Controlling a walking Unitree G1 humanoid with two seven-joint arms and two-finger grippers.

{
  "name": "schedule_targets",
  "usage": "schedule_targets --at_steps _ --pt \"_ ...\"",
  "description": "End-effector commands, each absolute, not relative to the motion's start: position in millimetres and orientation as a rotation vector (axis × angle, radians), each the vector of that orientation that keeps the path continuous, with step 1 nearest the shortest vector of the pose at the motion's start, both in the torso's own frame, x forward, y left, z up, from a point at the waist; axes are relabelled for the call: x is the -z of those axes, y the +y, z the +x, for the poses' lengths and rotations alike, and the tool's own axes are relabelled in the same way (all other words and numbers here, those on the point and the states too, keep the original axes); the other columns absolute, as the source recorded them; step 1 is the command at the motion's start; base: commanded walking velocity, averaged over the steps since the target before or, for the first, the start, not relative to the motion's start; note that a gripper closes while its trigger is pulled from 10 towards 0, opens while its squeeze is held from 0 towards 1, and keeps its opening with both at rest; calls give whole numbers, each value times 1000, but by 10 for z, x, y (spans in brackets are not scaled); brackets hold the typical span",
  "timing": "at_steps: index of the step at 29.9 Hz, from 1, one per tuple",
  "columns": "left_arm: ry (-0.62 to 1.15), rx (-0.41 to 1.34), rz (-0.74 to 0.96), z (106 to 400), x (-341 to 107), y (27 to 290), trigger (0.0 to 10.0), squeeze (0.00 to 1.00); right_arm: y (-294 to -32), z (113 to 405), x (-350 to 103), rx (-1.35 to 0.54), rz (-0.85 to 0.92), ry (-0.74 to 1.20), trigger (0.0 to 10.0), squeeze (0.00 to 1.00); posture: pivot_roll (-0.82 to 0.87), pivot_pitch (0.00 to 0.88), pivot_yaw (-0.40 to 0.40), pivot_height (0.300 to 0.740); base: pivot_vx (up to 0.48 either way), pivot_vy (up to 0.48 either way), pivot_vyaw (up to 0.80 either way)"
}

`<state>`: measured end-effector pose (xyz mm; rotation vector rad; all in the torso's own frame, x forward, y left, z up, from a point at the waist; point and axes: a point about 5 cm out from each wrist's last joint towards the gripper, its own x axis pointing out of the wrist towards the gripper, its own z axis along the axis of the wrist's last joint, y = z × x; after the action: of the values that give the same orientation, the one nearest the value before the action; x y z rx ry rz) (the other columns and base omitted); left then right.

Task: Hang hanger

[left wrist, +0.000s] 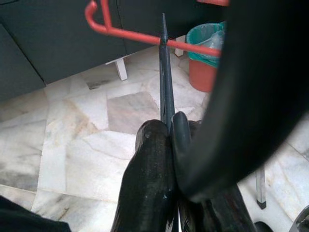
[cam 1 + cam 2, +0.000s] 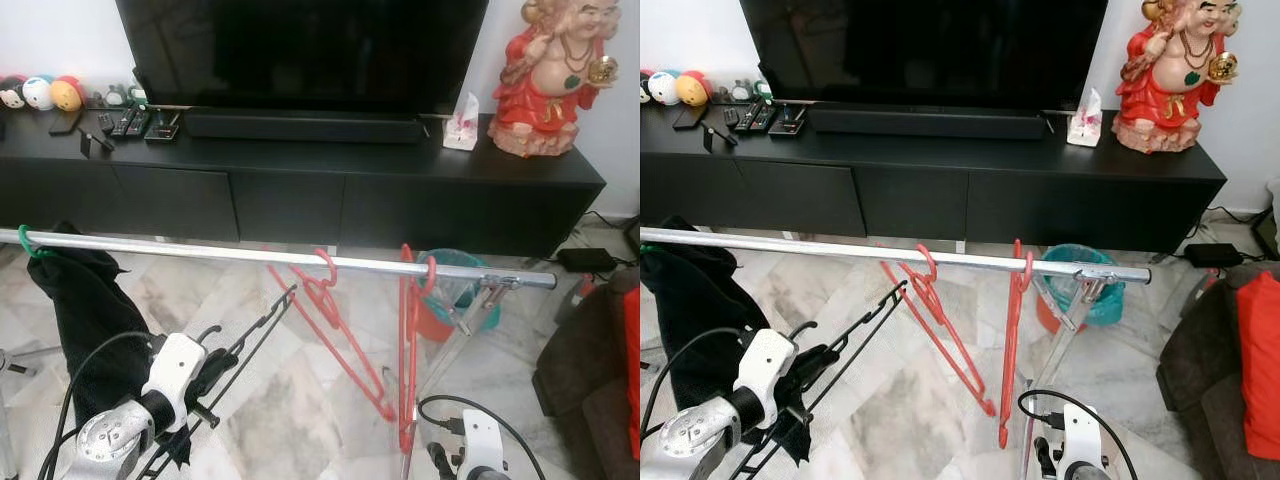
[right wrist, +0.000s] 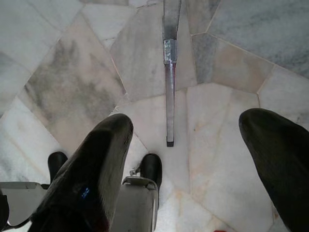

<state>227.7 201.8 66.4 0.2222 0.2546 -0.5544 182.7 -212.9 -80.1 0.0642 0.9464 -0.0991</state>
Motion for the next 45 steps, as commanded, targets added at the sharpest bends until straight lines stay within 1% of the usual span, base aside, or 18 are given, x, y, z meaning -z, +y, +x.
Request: schedule_targets --at_steps 1,10,16,25,45 --pt "266 557 242 2249 -686 2069 10000 0 -2157 1831 795 104 61 947 10000 0 21 15 -44 740 0 0 0" --pt "322 605 288 2127 -647 2103 10000 0 -2159 1833 793 102 59 948 10000 0 24 15 -46 740 0 0 0" --pt "325 598 303 2101 -662 2149 10000 0 -2158 1833 794 101 58 948 10000 0 26 16 -45 740 0 0 0" --pt "280 555 305 2107 -728 2164 10000 0 -2158 1832 794 97 57 949 10000 0 29 17 -47 740 0 0 0" --pt "226 561 295 2129 -851 2134 10000 0 -2164 1833 792 92 52 950 10000 0 32 16 -49 740 0 0 0"
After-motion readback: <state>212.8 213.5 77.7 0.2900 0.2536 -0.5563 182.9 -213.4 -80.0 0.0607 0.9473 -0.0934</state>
